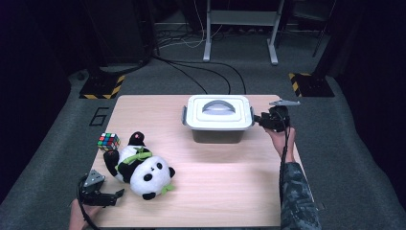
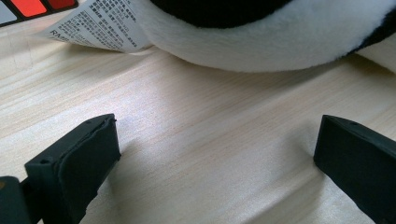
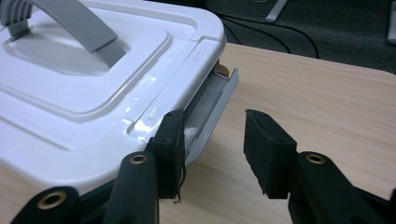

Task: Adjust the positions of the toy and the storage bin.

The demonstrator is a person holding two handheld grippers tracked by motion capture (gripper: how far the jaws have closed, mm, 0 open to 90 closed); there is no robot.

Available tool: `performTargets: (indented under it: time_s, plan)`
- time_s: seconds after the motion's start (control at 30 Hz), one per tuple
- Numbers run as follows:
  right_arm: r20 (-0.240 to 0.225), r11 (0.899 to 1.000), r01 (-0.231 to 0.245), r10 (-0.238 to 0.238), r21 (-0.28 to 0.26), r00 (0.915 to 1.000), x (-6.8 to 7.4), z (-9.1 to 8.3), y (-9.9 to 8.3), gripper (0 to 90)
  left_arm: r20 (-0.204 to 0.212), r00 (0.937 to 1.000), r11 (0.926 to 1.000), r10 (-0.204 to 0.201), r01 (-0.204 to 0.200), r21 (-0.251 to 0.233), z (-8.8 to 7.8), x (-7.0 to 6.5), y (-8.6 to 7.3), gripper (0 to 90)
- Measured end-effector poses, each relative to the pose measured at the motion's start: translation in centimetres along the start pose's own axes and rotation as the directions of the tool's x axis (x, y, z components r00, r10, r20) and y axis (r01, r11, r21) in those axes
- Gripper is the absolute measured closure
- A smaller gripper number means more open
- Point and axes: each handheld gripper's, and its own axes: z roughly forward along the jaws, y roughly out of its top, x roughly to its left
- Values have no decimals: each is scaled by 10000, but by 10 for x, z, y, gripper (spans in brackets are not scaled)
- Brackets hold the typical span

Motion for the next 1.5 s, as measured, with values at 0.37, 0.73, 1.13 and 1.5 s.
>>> performTargets:
  time_s: [0.37,0.73,1.13,1.5]
  plan:
    - [-286,9933,-954,974,658,9948,-5,28,0,657,1,9999,9998,-124,124,-158,1,0,-1,9]
    - [-69,9875,-1320,1331,867,9911,2,24,0,734,-15,9999,9998,-122,121,-159,1,0,-1,9]
    - [232,9759,-1946,1932,987,9809,9,17,-4,773,-15,9999,9998,-124,123,-161,1,0,-1,9]
    - [103,9559,-2694,2701,1173,9628,12,4,-14,787,-14,9999,9998,-121,121,-160,1,0,-1,9]
